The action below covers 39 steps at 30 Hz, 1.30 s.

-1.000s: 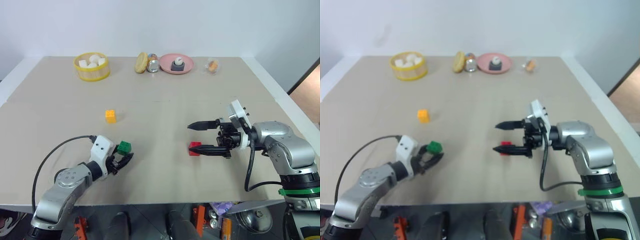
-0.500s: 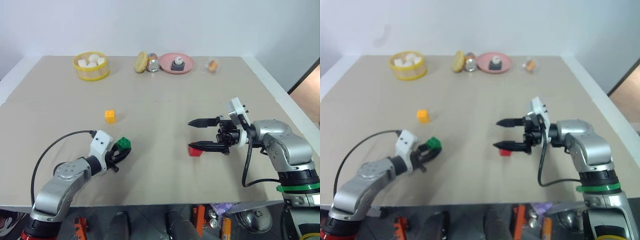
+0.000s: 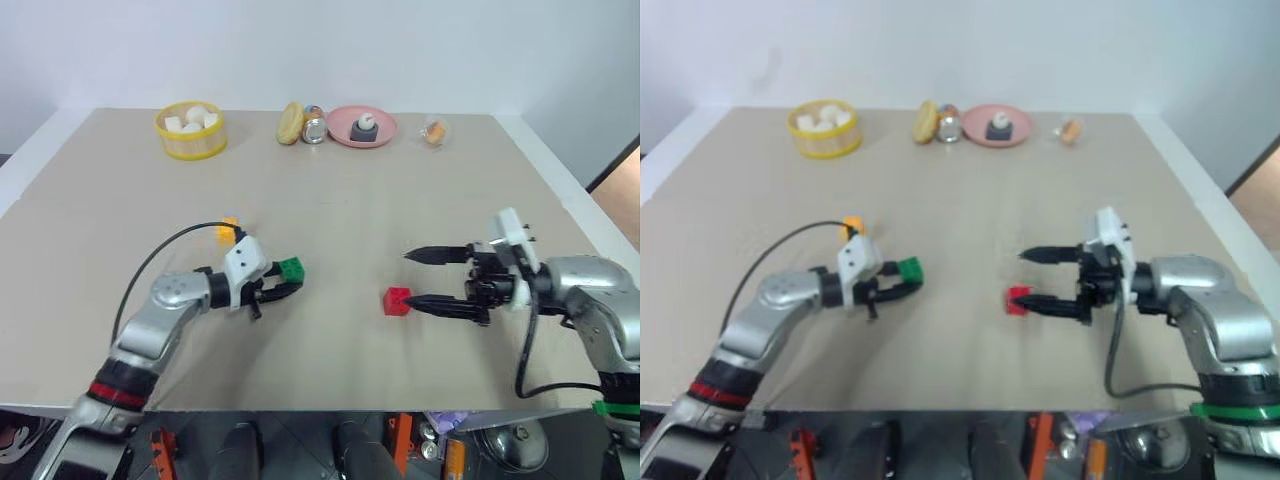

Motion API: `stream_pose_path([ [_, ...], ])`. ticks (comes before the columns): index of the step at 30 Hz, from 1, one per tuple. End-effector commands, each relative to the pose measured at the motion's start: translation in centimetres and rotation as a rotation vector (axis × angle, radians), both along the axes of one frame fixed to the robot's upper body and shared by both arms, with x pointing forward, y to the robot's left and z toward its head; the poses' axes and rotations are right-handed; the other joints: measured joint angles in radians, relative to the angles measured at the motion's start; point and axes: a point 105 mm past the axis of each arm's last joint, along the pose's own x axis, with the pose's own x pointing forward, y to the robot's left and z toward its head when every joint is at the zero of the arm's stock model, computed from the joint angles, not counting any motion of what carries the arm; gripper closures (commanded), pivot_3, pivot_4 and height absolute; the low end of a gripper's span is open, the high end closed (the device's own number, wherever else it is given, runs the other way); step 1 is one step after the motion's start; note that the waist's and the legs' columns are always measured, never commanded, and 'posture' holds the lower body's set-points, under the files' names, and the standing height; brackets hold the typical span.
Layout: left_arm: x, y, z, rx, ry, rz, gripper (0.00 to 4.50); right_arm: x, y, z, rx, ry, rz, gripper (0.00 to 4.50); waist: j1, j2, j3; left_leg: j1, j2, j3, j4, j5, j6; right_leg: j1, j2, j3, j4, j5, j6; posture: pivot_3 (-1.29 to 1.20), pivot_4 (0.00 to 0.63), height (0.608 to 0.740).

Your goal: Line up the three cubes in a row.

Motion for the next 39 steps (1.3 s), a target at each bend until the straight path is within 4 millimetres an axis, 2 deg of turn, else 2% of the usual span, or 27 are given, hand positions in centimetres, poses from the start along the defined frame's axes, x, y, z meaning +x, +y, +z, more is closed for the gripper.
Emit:
stream_pose_path([
  [1, -0.3, -1.7, 0.3, -0.005, -0.027, -0.116, 3.16, -2.0, -0.6, 1.5, -0.005, -0.047, -0.017, 0.0, 0.0, 0.0, 0.0, 0.0, 0.0, 0.0, 0.0, 0.0, 0.0, 0.0, 0.0, 0.0, 0.0, 0.0, 0.0, 0.0, 0.15, 0.74],
  [4, -0.5, -2.8, -0.2, 0.001, -0.017, -0.178, 3.16, -3.2, -0.7, 1.1, -0.017, -0.031, -0.041, 0.0, -0.003, 0.0, 0.0, 0.0, 0.0, 0.0, -0.001, 0.0, 0.0, 0.0, 0.0, 0.0, 0.0, -0.001, 0.001, 0.0, 0.15, 0.74],
  [8, -0.7, -3.3, -0.5, 0.0, -0.01, -0.214, 3.16, -3.6, -0.6, 0.9, -0.009, -0.022, -0.065, 0.0, -0.004, 0.0, 0.0, 0.001, 0.0, 0.0, 0.0, 0.0, 0.0, 0.0, 0.0, 0.0, 0.0, 0.001, 0.0, 0.0, 0.15, 0.74],
  [12, -1.3, -5.1, -1.9, 0.048, 0.011, -0.303, 3.16, -4.6, -0.5, -0.6, -0.014, 0.018, -0.089, 0.0, 0.003, 0.0, 0.0, 0.001, 0.0, -0.001, 0.001, 0.001, 0.001, 0.002, 0.0, 0.0, 0.0, 0.001, 0.001, 0.0, 0.15, 0.74],
  [19, -1.3, -6.1, -2.3, 0.067, 0.012, -0.34, 3.16, -4.6, -0.8, -1.3, -0.025, 0.028, -0.112, 0.0, -0.002, 0.0, 0.0, 0.001, -0.001, 0.0, 0.005, 0.0, 0.0, 0.005, -0.001, 0.0, 0.0, 0.0, 0.002, 0.0, 0.15, 0.74],
  [25, -0.4, -7.3, -1.9, 0.048, 0.014, -0.324, 3.16, -4.3, -0.7, -1.4, -0.017, 0.027, -0.113, 0.0, -0.001, 0.0, 0.0, 0.001, -0.001, -0.002, 0.006, 0.0, 0.0, 0.006, -0.001, 0.0, 0.0, 0.001, 0.002, 0.0, 0.15, 0.74],
  [31, 0.1, -7.3, -1.7, 0.032, 0.032, -0.313, 3.16, -3.7, -0.7, -1.0, -0.02, 0.018, -0.107, 0.0, -0.002, 0.0, 0.0, 0.001, -0.001, -0.002, 0.005, 0.0, 0.001, 0.005, 0.0, 0.0, 0.0, 0.0, 0.003, 0.0, 0.15, 0.74],
  [39, -0.2, -7.4, -1.7, -0.002, 0.074, -0.332, 3.16, -3.7, -0.8, -1.0, -0.017, 0.019, -0.107, 0.0, -0.001, 0.0, 0.0, 0.001, -0.001, -0.003, 0.005, 0.0, 0.0, 0.006, 0.0, -0.001, 0.0, 0.0, 0.003, 0.0, 0.15, 0.74],
])
